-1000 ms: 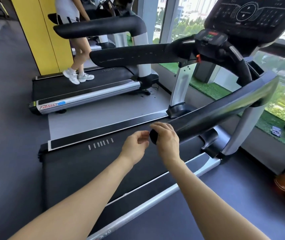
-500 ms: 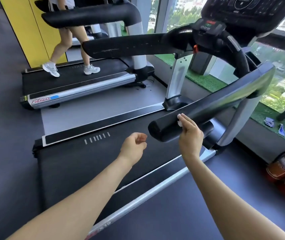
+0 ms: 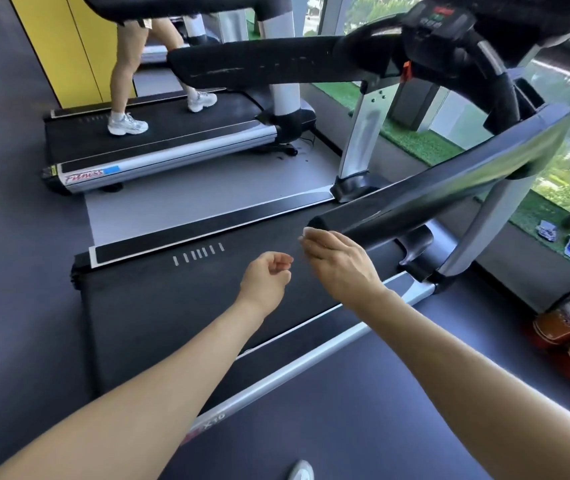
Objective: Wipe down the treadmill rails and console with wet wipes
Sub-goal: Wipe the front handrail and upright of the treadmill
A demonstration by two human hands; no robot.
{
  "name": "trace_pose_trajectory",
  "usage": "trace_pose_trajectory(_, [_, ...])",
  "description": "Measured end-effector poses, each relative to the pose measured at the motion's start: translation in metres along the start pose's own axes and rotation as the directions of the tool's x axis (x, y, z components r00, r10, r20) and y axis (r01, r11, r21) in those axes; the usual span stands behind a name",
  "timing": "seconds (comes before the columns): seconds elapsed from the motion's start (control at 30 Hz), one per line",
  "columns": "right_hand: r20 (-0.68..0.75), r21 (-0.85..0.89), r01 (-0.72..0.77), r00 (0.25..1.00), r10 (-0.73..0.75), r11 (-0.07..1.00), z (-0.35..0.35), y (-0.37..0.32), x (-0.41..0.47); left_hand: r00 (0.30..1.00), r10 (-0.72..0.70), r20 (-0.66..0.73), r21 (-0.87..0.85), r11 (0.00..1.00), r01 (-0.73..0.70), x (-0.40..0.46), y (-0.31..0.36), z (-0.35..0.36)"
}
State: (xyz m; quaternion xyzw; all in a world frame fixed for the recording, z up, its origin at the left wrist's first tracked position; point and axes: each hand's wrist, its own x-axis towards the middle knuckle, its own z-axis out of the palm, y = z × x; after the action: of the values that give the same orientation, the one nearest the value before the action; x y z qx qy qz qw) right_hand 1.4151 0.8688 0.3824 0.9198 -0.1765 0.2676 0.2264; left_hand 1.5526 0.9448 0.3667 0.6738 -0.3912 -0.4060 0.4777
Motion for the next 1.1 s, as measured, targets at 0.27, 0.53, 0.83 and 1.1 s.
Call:
trace_pose_trajectory(0.27, [0.531, -0.260, 0.341, 0.832, -0.161, 0.903, 0.015, -0.002, -0.033, 1.000, -0.005, -0.021, 0.065, 0.998, 0.006, -0.001, -0.014, -0.012])
trace_pose_trajectory(0.53, [0.199, 0.061, -0.300, 0.938, 0.283, 0.952, -0.013, -0.002, -0.038, 1.000, 0.002, 0.015, 0.087, 0.996, -0.003, 0.003, -0.001, -0.008])
trace_pose_trajectory(0.83, [0.096, 0.420, -0.883, 0.273, 0.957, 0.209, -0.035, 0.057, 0.001, 0.991, 0.124, 0.048, 0.080, 0.989, -0.128, 0.005, 0.042, 0.005])
trace_pose_trajectory(1.1, [0.048, 0.362, -0.793, 0.541, 0.840, 0.490, -0.014, -0.015, -0.006, 0.995, 0.102, 0.009, 0.073, 0.992, -0.102, 0.007, 0.029, -0.007])
